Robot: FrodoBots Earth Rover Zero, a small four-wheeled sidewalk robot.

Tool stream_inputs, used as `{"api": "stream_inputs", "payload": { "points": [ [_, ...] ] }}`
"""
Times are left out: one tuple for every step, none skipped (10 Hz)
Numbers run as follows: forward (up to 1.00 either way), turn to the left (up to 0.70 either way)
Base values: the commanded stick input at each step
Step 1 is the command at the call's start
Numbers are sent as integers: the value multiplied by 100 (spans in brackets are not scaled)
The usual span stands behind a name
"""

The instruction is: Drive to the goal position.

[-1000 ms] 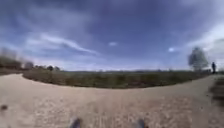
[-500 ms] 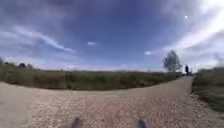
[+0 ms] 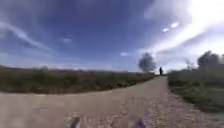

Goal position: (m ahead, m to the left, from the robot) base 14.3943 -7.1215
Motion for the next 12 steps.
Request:
{"api": "stream_inputs", "payload": {
  "points": [
    [100,-40],
    [100,-40],
    [100,-40],
    [100,-40],
    [100,-40],
    [100,-22],
    [100,0],
    [100,0],
    [100,0],
    [100,0],
    [100,0],
    [100,0]
  ]
}}
